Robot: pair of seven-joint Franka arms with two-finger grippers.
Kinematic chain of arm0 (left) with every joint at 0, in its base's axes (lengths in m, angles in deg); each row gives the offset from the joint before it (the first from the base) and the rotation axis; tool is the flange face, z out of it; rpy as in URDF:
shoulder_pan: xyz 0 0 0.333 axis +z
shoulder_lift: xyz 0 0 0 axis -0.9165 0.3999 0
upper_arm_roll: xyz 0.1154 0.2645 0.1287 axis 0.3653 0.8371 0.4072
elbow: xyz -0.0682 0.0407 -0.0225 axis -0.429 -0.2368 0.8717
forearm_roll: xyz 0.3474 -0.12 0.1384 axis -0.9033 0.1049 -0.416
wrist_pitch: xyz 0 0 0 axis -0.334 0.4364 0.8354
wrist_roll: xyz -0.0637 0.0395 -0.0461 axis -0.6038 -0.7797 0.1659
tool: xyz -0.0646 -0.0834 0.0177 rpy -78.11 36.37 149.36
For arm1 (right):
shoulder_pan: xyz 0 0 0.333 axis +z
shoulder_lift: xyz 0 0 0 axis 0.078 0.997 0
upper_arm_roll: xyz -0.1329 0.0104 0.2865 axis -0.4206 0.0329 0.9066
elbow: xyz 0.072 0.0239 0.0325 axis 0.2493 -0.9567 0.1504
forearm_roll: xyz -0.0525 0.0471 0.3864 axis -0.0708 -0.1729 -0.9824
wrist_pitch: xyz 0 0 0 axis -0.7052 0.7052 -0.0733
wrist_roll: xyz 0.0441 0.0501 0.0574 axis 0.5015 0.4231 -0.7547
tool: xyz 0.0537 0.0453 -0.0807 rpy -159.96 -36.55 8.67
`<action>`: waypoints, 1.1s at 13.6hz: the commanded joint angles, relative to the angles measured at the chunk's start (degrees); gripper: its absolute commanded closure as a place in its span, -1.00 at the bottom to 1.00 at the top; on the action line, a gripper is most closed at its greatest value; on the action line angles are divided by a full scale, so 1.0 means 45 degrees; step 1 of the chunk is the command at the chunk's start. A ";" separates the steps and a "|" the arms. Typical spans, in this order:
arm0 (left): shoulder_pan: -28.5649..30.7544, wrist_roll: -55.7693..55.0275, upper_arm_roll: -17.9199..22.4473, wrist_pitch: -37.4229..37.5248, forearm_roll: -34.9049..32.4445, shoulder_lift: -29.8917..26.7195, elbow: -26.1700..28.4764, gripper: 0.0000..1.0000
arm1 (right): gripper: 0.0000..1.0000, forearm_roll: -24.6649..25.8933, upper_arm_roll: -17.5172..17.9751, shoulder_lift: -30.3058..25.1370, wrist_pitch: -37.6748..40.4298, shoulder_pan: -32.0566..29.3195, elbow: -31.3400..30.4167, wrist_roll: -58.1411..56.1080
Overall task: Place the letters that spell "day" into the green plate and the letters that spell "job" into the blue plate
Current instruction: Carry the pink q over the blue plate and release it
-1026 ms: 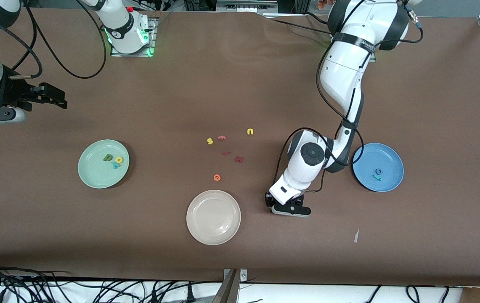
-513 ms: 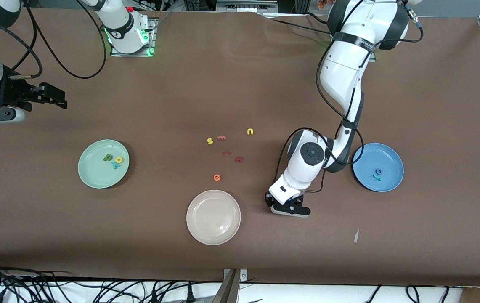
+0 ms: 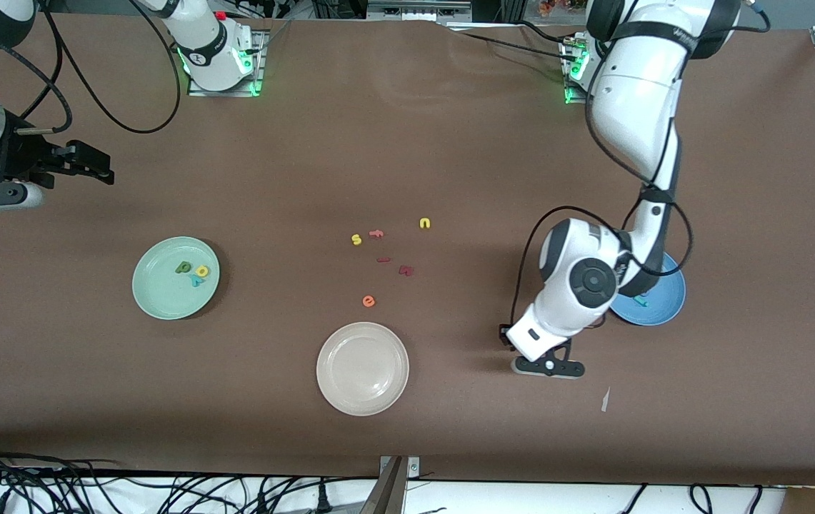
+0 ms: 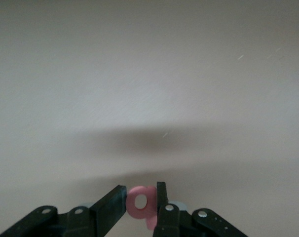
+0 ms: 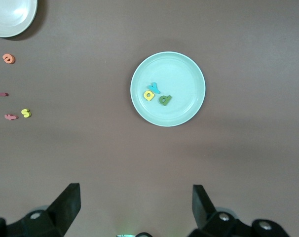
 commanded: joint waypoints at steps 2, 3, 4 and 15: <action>0.1196 0.2811 -0.0149 0.0709 -0.0320 -0.2741 0.3520 1.00 | -1.00 0.0119 0.0057 -0.0057 0.0165 -0.0019 0.0058 -0.0042; 0.1646 0.3477 -0.0130 0.0709 -0.0397 -0.3425 0.4303 1.00 | -1.00 0.0119 0.0057 -0.0057 0.0165 -0.0038 0.0039 -0.0042; 0.2075 0.4122 -0.0130 0.0709 -0.0785 -0.4031 0.5007 1.00 | -1.00 0.0119 0.0057 -0.0057 0.0165 -0.0038 0.0039 -0.0042; 0.3934 0.5964 -0.0071 0.0631 -0.2390 -0.5949 0.8198 -1.00 | -1.00 0.0119 0.0057 -0.0057 0.0185 -0.0019 0.0020 -0.0042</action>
